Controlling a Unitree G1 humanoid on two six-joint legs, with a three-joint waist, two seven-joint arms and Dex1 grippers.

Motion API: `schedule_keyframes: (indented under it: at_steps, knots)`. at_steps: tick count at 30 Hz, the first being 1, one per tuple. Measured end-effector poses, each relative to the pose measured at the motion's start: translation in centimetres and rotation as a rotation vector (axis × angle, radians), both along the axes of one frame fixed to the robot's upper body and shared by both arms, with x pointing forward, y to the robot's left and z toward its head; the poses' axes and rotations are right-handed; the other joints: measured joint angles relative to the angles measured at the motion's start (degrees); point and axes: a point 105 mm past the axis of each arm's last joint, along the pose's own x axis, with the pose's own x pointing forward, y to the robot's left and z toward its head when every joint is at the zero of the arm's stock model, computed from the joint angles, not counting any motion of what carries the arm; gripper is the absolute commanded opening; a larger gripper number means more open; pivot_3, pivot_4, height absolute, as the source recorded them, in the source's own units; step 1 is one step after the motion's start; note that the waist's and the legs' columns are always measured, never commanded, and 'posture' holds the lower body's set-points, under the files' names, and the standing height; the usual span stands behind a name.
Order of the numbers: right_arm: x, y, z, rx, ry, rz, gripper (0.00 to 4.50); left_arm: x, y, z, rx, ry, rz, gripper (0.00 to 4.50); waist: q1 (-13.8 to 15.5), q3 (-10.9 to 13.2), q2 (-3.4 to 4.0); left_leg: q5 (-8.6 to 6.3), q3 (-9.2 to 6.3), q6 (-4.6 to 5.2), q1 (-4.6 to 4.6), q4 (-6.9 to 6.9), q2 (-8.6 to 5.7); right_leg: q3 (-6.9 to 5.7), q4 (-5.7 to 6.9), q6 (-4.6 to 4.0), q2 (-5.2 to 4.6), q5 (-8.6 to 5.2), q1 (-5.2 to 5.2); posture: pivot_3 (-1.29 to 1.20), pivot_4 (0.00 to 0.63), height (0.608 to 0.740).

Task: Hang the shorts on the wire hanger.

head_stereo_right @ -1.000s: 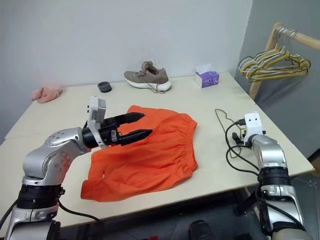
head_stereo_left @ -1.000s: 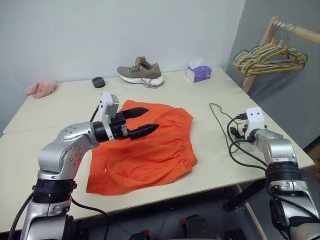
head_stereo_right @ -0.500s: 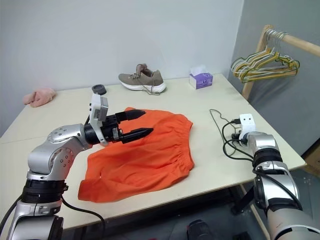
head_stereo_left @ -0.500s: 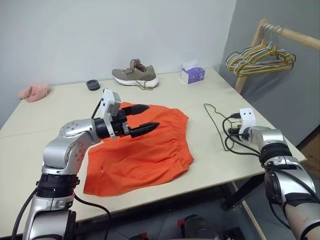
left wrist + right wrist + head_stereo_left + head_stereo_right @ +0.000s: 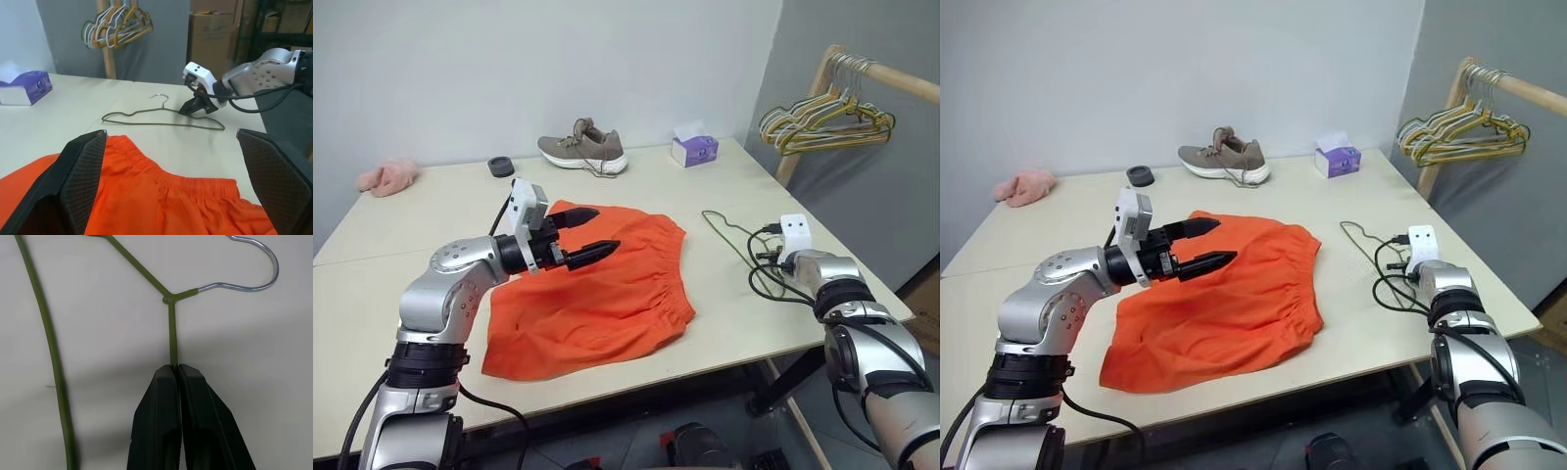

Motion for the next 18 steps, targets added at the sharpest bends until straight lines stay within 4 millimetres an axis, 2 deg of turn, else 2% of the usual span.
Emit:
schedule_keyframes:
  at_steps: [2, 5, 7, 9, 12, 14, 18]
  knots:
    - [0.6, 0.3, 2.4, -0.103, -0.128, 0.123, 0.06, 1.4, 1.6, -0.3, 0.009, 0.002, 0.108, 4.50, 0.0, 0.2, 0.35, 0.00, 0.05, 0.00, -0.28, 0.02, -0.02, 0.08, 0.07, 0.02, -0.02, 0.01, -0.34, -0.27, 0.000, 0.740]
    - [0.7, 1.8, 7.1, -0.244, -0.329, 0.309, 0.06, 2.8, 3.8, -0.5, 0.022, 0.003, 0.227, 4.50, -0.3, 0.2, 0.58, 0.01, -0.01, 0.00, -0.73, 0.04, 0.00, 0.01, 0.20, 0.04, -0.03, 0.01, -0.81, -0.28, 0.000, 0.740]
    - [0.0, 3.9, 9.7, -0.332, -0.446, 0.465, 0.06, 3.4, 4.7, 0.0, 0.008, -0.008, 0.265, 4.50, -0.5, 0.2, 0.57, 0.01, -0.04, 0.00, -0.90, 0.07, 0.01, -0.01, 0.23, 0.03, -0.04, 0.01, -1.00, -0.29, 0.000, 0.740]
    - [-1.1, 6.0, 10.6, -0.383, -0.499, 0.606, 0.06, 3.8, 5.5, 0.7, -0.008, -0.017, 0.294, 4.50, -0.7, 0.2, 0.57, 0.00, -0.08, 0.00, -0.93, 0.06, 0.01, -0.04, 0.23, 0.03, -0.05, 0.01, -1.02, -0.29, 0.000, 0.740]
    - [-3.5, 10.0, 10.5, -0.452, -0.554, 0.858, 0.06, 3.6, 6.8, 2.0, -0.032, -0.009, 0.293, 4.50, -1.2, 0.2, 0.58, 0.00, -0.19, 0.00, -0.93, 0.05, 0.00, -0.02, 0.23, 0.04, -0.10, 0.01, -1.03, -0.29, 0.000, 0.740]
    - [-4.6, 11.6, 10.5, -0.504, -0.577, 0.982, 0.06, 3.1, 6.8, 2.1, -0.039, 0.030, 0.242, 4.50, -1.3, 0.2, 0.59, 0.00, -0.28, 0.00, -0.92, 0.06, -0.01, -0.01, 0.24, 0.06, -0.13, 0.02, -1.02, -0.29, 0.000, 0.740]
    - [-6.4, 14.7, 11.7, -0.550, -0.682, 1.160, 0.06, 1.6, 5.9, 1.2, 0.001, 0.135, 0.083, 4.50, -1.4, 0.2, 0.60, 0.01, -0.46, 0.00, -0.89, 0.06, -0.04, -0.09, 0.28, 0.07, -0.06, 0.03, -1.01, -0.29, 0.000, 0.740]
